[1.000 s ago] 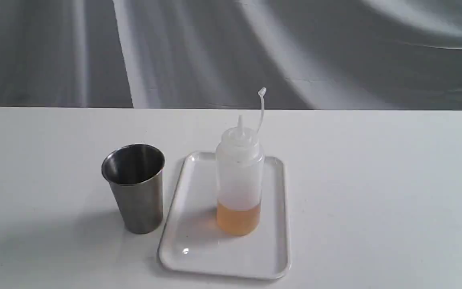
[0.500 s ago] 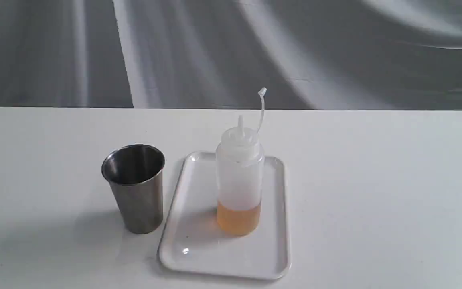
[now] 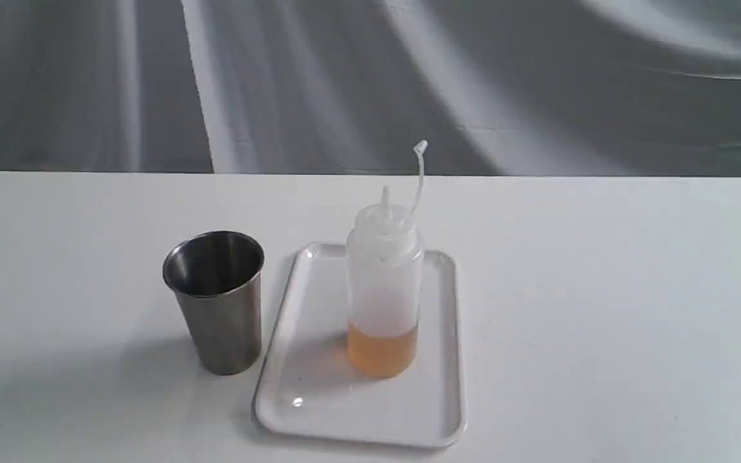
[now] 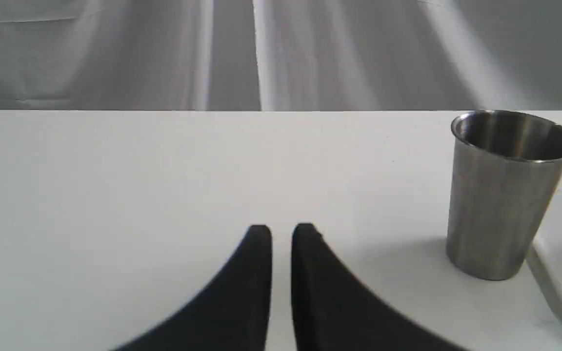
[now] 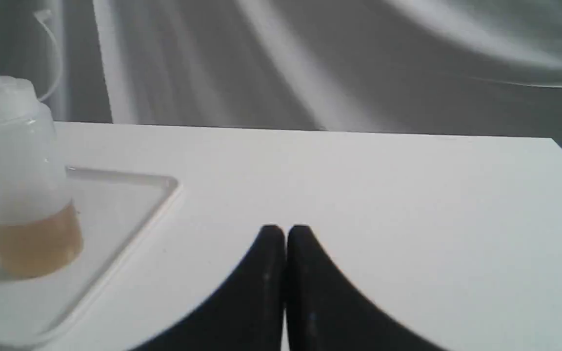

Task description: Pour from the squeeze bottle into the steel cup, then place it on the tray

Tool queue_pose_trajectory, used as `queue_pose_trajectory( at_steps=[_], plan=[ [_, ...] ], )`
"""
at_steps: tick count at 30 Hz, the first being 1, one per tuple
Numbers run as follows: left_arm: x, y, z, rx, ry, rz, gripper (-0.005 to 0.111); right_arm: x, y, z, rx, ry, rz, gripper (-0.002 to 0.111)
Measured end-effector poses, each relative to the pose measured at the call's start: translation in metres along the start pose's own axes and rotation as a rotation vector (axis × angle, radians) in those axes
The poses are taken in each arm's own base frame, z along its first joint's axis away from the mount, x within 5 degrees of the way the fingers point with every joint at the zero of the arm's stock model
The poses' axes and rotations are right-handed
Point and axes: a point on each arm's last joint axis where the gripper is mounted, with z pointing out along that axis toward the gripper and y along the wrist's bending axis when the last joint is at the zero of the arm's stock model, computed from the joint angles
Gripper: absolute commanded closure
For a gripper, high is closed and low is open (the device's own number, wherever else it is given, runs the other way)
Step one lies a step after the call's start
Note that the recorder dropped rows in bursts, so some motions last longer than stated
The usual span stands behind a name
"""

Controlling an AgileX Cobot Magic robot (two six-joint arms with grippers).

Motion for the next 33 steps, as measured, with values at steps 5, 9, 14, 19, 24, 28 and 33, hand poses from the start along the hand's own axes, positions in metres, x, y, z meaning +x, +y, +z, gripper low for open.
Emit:
queue_pose_trajectory(
  at_steps=[5, 9, 14, 19, 24, 28, 33],
  plan=[
    [0.0000, 0.0000, 0.0000, 0.000, 0.000, 0.000, 0.098, 0.0040, -0.0019, -0.0002, 0.026, 0.044, -0.034, 0.108],
    [0.0000, 0.0000, 0.0000, 0.000, 0.000, 0.000, 0.098, 0.0048, -0.0047, -0.0004, 0.076, 0.054, -0.038, 0.108],
    [0.0000, 0.0000, 0.0000, 0.000, 0.000, 0.000, 0.098, 0.0063, -0.0077, -0.0009, 0.128, 0.071, -0.024, 0.108],
    [0.0000, 0.0000, 0.0000, 0.000, 0.000, 0.000, 0.098, 0.0082, -0.0085, -0.0012, 0.141, 0.091, -0.019, 0.108],
    [0.0000, 0.0000, 0.0000, 0.000, 0.000, 0.000, 0.098, 0.0093, -0.0086, -0.0014, 0.142, 0.103, -0.016, 0.108],
    [0.0000, 0.0000, 0.0000, 0.000, 0.000, 0.000, 0.098, 0.0099, -0.0086, -0.0014, 0.142, 0.111, -0.011, 0.108],
    [0.0000, 0.0000, 0.0000, 0.000, 0.000, 0.000, 0.098, 0.0102, -0.0084, -0.0014, 0.140, 0.113, -0.002, 0.108]
  ],
)
